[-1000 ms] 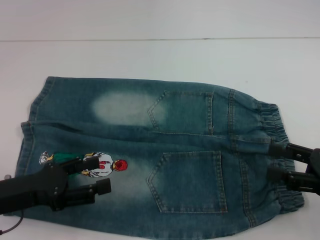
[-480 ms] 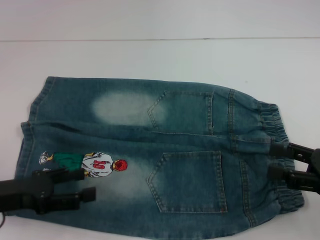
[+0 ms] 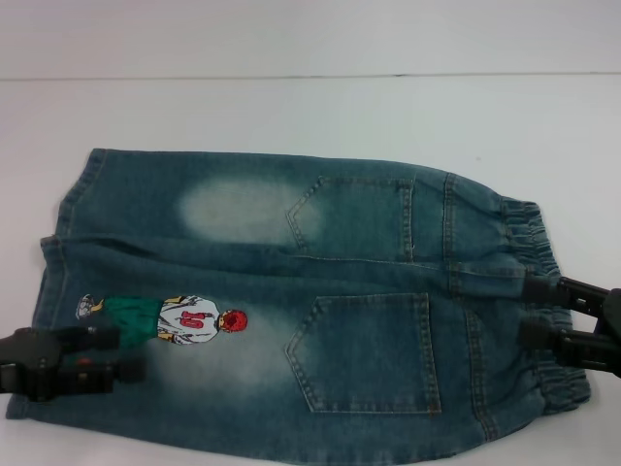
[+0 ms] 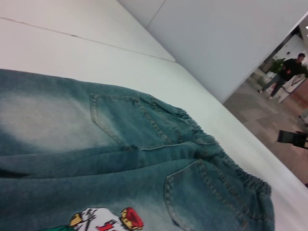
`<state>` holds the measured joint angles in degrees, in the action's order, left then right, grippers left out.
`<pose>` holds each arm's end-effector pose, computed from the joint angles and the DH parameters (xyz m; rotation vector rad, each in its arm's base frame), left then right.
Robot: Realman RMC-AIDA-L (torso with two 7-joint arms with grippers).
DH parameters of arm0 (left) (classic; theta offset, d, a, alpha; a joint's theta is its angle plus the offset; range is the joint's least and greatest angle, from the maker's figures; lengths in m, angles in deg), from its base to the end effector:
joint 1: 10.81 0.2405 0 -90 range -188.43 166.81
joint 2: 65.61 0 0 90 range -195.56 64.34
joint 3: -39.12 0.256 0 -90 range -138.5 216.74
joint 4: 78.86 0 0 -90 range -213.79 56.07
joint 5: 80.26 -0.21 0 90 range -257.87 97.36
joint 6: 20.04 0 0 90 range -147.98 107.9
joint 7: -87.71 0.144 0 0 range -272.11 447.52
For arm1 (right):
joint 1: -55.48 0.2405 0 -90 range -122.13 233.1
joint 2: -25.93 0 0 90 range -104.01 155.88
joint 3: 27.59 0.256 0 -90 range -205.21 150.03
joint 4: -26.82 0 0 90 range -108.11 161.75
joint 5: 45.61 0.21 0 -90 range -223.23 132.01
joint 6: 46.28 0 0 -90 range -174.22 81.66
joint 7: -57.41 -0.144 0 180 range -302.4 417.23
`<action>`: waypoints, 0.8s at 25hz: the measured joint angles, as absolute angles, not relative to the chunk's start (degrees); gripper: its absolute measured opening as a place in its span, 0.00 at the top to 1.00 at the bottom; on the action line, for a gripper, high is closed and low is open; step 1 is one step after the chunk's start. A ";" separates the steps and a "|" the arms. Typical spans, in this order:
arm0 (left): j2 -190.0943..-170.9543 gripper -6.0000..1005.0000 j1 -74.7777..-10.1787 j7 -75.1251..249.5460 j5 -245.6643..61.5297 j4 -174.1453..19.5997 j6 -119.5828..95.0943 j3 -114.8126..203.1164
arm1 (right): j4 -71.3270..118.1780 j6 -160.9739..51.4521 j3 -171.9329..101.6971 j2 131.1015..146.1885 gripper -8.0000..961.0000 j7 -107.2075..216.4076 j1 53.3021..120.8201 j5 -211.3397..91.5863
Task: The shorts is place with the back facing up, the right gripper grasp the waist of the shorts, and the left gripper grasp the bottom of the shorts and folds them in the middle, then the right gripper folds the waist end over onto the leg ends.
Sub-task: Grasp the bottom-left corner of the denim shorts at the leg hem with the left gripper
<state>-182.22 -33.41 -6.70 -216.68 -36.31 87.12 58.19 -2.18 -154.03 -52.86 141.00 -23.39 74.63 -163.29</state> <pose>-0.3321 0.2494 0.0463 -2.6488 -1.2787 -0.6282 0.3185 0.2381 0.0307 -2.6045 1.0192 1.0514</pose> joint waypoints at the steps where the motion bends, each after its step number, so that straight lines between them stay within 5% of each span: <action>1: -182.15 0.10 -33.41 -6.89 -216.91 -36.11 86.86 58.10 | -2.18 -154.03 -52.86 141.00 0.05 -23.40 74.61 -163.29; 20: -180.00 0.10 -34.37 -12.08 -227.36 -30.22 84.40 55.82 | -2.18 -154.03 -52.10 140.98 0.05 -23.54 74.47 -163.29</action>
<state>-180.00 -34.37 -12.08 -227.36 -30.22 84.40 55.82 -2.18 -154.03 -52.10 140.98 -23.54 74.47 -163.29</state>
